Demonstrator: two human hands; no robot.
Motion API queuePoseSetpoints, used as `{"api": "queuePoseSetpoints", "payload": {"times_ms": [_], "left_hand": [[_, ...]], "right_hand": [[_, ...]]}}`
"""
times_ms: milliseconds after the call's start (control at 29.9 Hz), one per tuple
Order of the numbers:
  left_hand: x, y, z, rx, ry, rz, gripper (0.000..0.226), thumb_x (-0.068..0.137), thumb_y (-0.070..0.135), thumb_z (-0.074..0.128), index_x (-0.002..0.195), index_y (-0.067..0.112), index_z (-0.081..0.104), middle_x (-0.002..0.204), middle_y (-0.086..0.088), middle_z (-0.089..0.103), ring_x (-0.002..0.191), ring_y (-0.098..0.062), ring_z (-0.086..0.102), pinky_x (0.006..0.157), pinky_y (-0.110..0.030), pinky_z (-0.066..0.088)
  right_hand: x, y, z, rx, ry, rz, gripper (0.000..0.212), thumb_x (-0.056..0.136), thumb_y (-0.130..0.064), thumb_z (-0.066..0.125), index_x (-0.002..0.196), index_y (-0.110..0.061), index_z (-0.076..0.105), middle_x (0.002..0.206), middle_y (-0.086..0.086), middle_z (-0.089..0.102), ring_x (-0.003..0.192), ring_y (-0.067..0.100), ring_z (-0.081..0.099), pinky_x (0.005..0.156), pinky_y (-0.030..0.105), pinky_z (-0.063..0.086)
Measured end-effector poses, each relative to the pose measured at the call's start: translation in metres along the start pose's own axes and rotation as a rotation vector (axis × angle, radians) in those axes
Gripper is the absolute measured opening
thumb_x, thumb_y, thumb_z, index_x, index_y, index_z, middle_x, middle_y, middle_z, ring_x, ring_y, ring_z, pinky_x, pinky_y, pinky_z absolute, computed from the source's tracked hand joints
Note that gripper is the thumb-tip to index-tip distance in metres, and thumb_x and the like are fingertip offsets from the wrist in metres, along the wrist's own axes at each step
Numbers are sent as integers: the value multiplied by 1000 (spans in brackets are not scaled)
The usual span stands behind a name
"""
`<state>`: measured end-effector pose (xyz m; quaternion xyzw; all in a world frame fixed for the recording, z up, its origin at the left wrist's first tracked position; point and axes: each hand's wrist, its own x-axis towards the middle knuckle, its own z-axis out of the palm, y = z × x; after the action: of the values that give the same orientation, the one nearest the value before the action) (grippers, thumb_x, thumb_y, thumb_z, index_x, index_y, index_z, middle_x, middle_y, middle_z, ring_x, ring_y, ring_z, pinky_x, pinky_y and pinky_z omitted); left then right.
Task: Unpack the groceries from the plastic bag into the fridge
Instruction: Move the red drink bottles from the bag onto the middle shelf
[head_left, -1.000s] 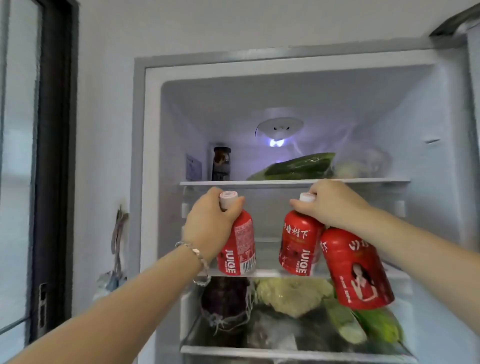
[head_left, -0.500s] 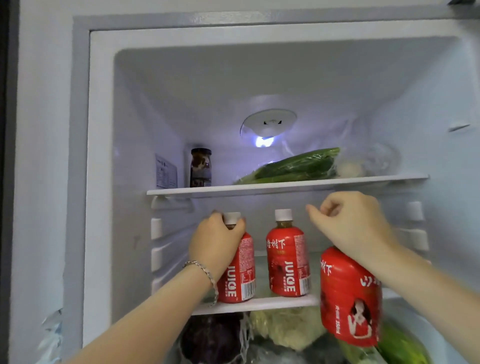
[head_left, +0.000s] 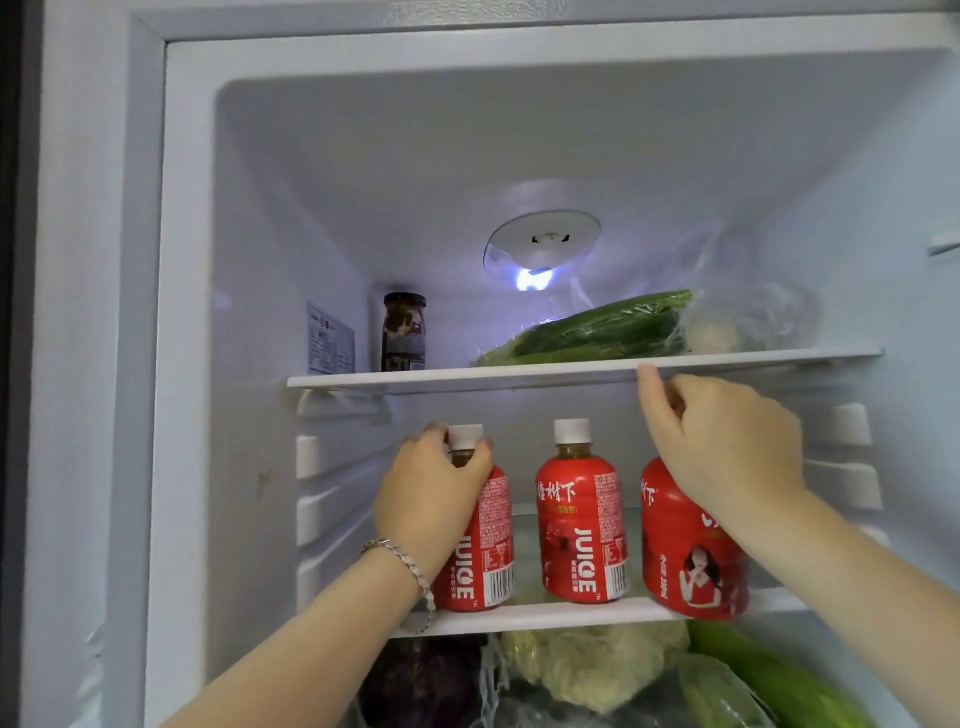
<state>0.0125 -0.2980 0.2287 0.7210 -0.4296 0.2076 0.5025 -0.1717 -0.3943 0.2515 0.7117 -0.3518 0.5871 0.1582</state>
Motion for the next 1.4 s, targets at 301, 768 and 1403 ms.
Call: {"api": "queuePoseSetpoints", "payload": {"times_ms": [301, 768, 1403], "left_hand": [[-4, 3, -1, 113, -19, -3, 43, 90, 52, 43, 115, 20, 55, 111, -6, 50, 94, -24, 59, 79, -33, 51], [16, -28, 18, 584, -279, -13, 55, 87, 48, 55, 128, 16, 39, 122, -9, 51, 112, -26, 56, 88, -36, 48], [82, -89, 64, 461, -250, -213, 60, 87, 39, 60, 136, 16, 33, 128, -14, 43, 114, -32, 54, 92, -42, 48]], "right_hand": [[-1, 15, 30, 278, -266, -16, 56, 93, -47, 32, 71, -5, 61, 82, 8, 65, 86, 29, 61, 80, 38, 45], [-3, -71, 98, 322, -962, 115, 83, 77, -39, 58, 143, -6, 21, 141, 15, 29, 126, 33, 39, 102, 39, 41], [5, -86, 225, 510, -907, 294, 90, 78, -33, 74, 145, -20, 15, 136, 16, 46, 122, 34, 49, 101, 43, 44]]}}
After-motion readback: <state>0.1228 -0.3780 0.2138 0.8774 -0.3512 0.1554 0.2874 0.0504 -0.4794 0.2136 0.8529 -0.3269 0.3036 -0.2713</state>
